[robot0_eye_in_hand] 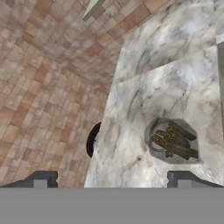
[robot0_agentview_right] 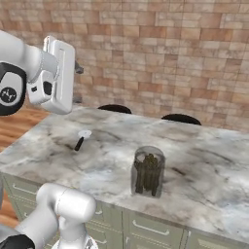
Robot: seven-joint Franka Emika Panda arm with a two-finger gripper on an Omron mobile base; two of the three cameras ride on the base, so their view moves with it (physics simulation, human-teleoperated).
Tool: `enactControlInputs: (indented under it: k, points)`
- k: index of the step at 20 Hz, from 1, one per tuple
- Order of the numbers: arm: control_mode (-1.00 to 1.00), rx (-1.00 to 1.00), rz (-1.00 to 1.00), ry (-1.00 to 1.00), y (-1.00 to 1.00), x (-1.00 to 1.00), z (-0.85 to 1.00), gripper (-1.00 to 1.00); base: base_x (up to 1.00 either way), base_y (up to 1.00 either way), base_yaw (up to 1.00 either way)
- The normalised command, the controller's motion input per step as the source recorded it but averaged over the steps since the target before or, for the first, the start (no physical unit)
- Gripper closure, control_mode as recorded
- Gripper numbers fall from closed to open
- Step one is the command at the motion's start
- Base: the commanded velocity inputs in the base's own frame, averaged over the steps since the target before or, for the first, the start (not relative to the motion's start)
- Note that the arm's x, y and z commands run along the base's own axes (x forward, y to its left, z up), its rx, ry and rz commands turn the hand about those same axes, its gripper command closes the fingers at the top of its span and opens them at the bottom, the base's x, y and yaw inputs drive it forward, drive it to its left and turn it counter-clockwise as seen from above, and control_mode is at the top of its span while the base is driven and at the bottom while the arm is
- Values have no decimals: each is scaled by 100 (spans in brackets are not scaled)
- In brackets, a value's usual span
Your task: Pick the jar and jar from the dining table and place them in the open cabinet. Close the cabinet after placing the objects.
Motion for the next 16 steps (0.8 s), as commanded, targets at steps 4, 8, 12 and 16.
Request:
enactControlInputs:
  k: [4,8,12,16]
  points:
    - [100,0,0,0,0,0,0,-100,0,-1,0]
    - [-100,2,-6,5,-15,3,0,-100,2,-3,-3]
    - [-100,6,-18,14,-42,11,0,-100,0,0,0]
    - [-100,7,-24,18,-39,4,-9,-100,0,0,0]
